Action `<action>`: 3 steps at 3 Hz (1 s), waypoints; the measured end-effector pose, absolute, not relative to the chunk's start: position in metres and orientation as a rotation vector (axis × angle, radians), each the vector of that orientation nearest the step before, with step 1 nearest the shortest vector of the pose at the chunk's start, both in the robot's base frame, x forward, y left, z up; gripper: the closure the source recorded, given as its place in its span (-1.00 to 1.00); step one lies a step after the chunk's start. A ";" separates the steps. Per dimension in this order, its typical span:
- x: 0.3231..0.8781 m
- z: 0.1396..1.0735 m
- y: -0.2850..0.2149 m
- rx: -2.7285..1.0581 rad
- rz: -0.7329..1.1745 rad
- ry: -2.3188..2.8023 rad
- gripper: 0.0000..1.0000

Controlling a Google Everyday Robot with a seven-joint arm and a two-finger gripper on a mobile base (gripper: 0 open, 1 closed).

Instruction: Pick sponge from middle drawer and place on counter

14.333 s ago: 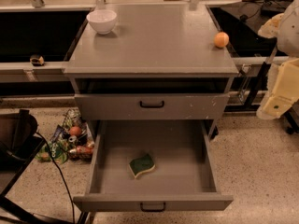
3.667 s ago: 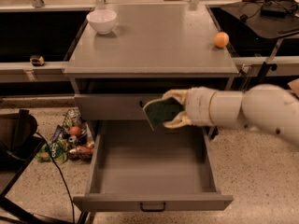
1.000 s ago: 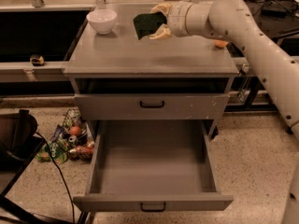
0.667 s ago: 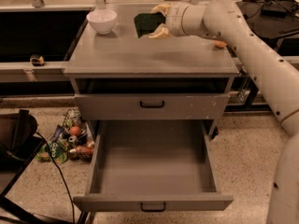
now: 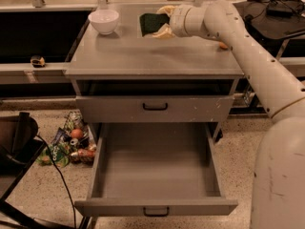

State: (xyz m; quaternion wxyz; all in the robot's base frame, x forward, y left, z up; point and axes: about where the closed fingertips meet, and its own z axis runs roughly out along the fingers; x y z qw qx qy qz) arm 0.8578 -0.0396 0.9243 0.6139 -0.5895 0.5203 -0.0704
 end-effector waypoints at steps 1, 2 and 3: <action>0.873 0.915 -0.044 -1.310 -0.118 1.234 -0.29; 0.883 0.906 -0.048 -1.279 -0.081 1.262 -0.76; 0.888 0.902 -0.053 -1.258 -0.068 1.278 -1.00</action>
Offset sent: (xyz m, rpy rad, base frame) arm 0.0399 -0.0216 -0.0242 0.1352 0.0956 -0.0437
